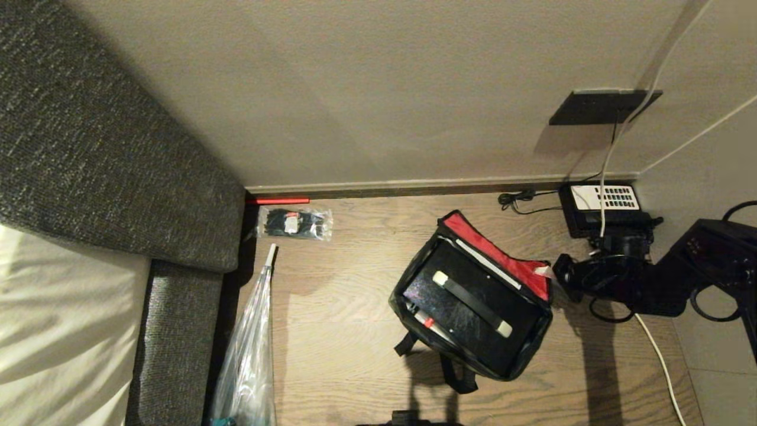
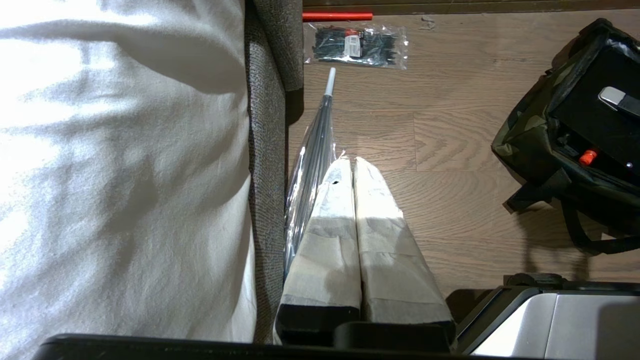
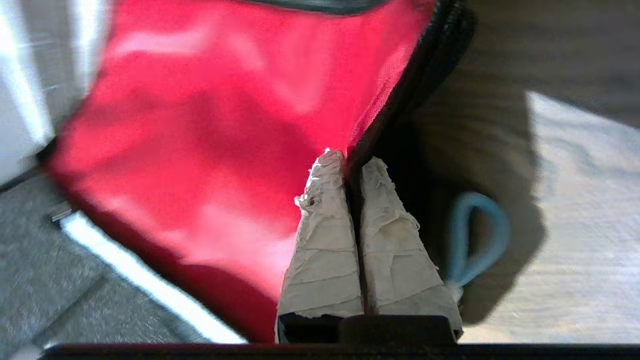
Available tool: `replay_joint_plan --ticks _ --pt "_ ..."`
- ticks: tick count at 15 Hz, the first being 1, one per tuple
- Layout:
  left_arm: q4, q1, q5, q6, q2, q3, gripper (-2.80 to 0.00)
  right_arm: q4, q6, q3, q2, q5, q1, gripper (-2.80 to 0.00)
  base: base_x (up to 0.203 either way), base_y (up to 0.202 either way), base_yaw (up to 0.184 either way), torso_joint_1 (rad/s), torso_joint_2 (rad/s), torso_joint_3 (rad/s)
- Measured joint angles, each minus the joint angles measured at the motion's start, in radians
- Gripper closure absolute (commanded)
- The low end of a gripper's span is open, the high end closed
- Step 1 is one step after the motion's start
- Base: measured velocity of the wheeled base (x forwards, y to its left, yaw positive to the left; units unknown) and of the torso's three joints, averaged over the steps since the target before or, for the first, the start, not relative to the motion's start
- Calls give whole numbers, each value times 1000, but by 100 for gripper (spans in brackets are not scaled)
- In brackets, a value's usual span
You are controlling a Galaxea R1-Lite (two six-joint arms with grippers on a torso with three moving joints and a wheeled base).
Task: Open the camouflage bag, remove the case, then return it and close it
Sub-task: Close the top of the storage box
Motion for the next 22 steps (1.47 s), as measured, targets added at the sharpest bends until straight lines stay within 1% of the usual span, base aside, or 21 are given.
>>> replay_joint_plan --ticks 2,5,8,11,13,15,18,19,22 --pt "0 0 0 0 0 0 0 -27 -27 49 -51 3 3 0 0 0 0 0 0 0" --pt "1 0 0 0 0 0 0 -30 -112 119 -123 9 3 0 0 0 0 0 0 0" --pt "0 0 0 0 0 0 0 -23 -187 233 -191 52 3 0 0 0 0 0 0 0" --pt "0 0 0 0 0 0 0 -26 -287 334 -257 127 1 0 0 0 0 0 0 0" --pt "0 0 0 0 0 0 0 -42 -302 367 -280 137 1 0 0 0 0 0 0 0" --pt "0 0 0 -1 0 0 0 -58 -363 391 -295 157 0 0 0 0 0 0 0 0" --pt "0 0 0 0 0 0 0 -64 -464 451 -314 215 -3 0 0 0 0 0 0 0" --pt "0 0 0 0 0 0 0 -70 -502 482 -320 248 -4 0 0 0 0 0 0 0" --pt "0 0 0 0 0 0 0 -72 -664 567 -332 373 -9 0 0 0 0 0 0 0"
